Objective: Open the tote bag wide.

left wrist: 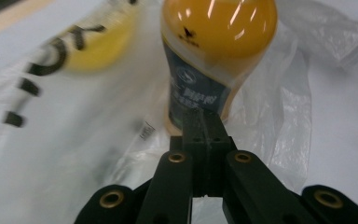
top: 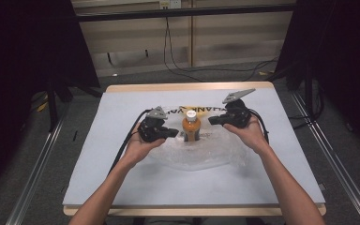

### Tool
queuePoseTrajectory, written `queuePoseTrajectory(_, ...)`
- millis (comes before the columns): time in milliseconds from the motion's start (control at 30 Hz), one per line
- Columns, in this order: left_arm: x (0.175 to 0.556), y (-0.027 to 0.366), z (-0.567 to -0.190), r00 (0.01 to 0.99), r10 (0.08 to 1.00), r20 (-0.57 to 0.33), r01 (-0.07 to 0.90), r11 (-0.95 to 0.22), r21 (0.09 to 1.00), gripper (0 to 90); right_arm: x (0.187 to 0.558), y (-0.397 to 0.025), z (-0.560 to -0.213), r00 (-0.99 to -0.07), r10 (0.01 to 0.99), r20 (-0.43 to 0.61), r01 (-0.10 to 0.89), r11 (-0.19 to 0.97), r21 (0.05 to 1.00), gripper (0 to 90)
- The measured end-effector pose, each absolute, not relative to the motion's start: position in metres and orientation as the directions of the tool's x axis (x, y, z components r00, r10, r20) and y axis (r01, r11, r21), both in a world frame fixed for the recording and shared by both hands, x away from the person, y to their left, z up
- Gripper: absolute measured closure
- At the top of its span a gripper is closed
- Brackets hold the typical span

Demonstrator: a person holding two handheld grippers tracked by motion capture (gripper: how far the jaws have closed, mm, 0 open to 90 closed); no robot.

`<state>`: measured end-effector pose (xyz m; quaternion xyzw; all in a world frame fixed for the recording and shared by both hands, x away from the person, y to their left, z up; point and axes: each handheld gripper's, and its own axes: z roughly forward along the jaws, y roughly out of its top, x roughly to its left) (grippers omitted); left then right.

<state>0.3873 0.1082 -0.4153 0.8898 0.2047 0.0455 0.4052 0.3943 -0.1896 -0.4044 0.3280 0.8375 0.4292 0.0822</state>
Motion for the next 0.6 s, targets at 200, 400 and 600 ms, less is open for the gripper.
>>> queuePoseTrajectory(200, 0.398, 0.096, -0.436, 0.911, 0.406, -0.074, 0.353, -0.674, 0.649, 90.0, 0.423, -0.170, -0.413, -0.788, 0.595, 0.157, 0.528, 0.523, 0.669, 90.0)
queuePoseTrajectory(400, 0.397, 0.089, -0.453, 0.916, 0.390, -0.092, 0.362, -0.706, 0.608, 90.0, 0.439, -0.150, -0.433, -0.806, 0.556, 0.203, 0.556, 0.594, 0.582, 90.0)
queuePoseTrajectory(600, 0.385, 0.087, -0.462, 0.924, 0.368, -0.099, 0.350, -0.718, 0.601, 90.0, 0.448, -0.135, -0.456, -0.803, 0.550, 0.230, 0.586, 0.659, 0.472, 90.0)
